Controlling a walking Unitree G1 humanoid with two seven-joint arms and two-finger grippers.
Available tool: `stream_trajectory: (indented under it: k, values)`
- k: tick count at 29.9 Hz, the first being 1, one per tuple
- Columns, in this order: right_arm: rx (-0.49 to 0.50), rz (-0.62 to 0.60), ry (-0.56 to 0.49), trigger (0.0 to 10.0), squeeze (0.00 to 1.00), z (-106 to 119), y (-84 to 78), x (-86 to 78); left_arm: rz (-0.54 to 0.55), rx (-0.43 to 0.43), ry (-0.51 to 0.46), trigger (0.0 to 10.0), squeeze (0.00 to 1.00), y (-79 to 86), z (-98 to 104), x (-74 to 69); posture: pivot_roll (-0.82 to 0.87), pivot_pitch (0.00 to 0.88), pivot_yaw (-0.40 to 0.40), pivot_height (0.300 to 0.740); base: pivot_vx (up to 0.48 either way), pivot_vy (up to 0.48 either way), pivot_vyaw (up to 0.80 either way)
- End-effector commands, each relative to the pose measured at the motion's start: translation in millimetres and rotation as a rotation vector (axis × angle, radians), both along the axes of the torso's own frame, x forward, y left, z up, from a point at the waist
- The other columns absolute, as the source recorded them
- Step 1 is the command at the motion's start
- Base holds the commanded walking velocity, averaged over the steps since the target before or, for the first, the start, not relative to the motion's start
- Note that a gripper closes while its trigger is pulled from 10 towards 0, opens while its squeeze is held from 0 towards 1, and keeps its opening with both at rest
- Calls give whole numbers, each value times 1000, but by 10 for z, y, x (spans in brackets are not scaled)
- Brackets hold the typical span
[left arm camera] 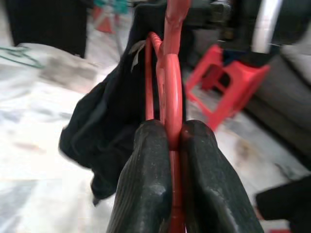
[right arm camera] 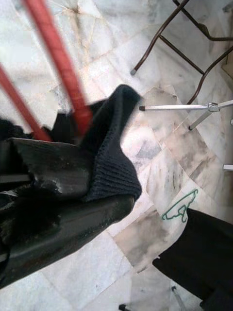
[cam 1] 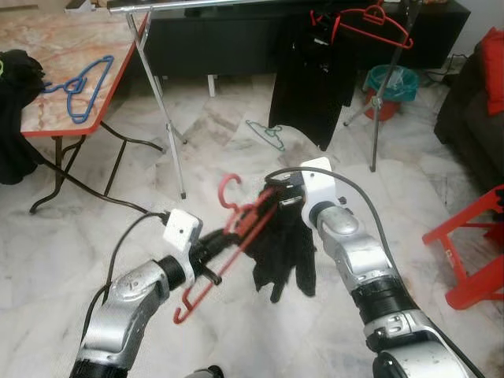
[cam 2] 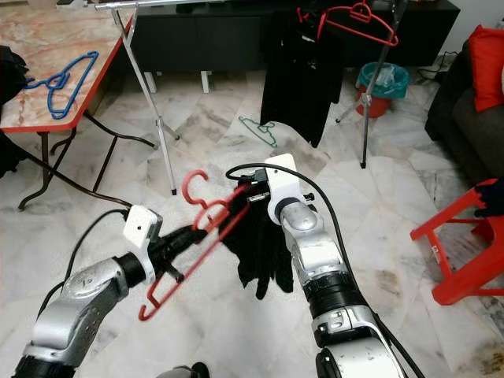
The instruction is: Hang hanger
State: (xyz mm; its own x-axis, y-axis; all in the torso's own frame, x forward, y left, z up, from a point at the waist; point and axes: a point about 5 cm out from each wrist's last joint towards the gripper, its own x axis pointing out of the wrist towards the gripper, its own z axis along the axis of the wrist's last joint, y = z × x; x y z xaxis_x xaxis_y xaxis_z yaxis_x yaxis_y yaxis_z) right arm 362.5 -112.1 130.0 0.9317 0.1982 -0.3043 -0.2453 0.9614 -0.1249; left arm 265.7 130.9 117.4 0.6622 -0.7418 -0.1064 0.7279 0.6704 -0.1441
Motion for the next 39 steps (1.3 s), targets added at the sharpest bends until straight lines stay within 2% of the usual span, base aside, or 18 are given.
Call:
stream_trajectory:
  k: [1, 6, 12, 23, 28, 32, 34, 36, 39]
  values:
    - [-1, 5, 17, 10000, 0, -34, 10, -14, -76, -17, -10, 10000, 0, -73, 51, -65, 42, 107, 12, 740, 0, 0, 0]
    - [0, 16, 20, 10000, 0, -29, 22, -10, -126, -8, 20, 10000, 0, -100, 27, -131, 43, 108, 12, 740, 0, 0, 0]
    - [9, 70, 21, 10000, 0, 12, 84, -16, -150, -19, 28, 10000, 0, -117, 48, -138, 39, 109, 13, 740, 0, 0, 0]
    - [-24, 296, 73, 10000, 0, -49, 253, -131, -148, -18, 22, 10000, 0, -98, 66, -145, 42, 110, 9, 740, 0, 0, 0]
    - [-13, 427, 79, 10000, 0, 2, 367, -223, -84, 7, -4, 10000, 0, -87, 49, -65, 36, 111, 10, 740, 0, 0, 0]
    - [6, 420, 39, 10000, 0, 113, 265, -195, -107, -22, 12, 10000, 0, -96, 52, -83, 33, 114, 11, 740, 0, 0, 0]
    - [44, 511, 2, 10000, 0, 197, 275, -238, -120, -37, 20, 10000, 0, -101, 56, -106, 28, 113, 13, 740, 0, 0, 0]
    - [44, 651, -48, 10000, 0, 286, 303, -345, -145, -36, 24, 10000, 0, -113, 54, -131, 30, 114, 12, 740, 0, 0, 0]
    - [19, 735, -77, 10000, 0, 334, 287, -413, -175, -52, 24, 10000, 0, -133, 72, -159, 27, 115, 13, 740, 0, 0, 0]
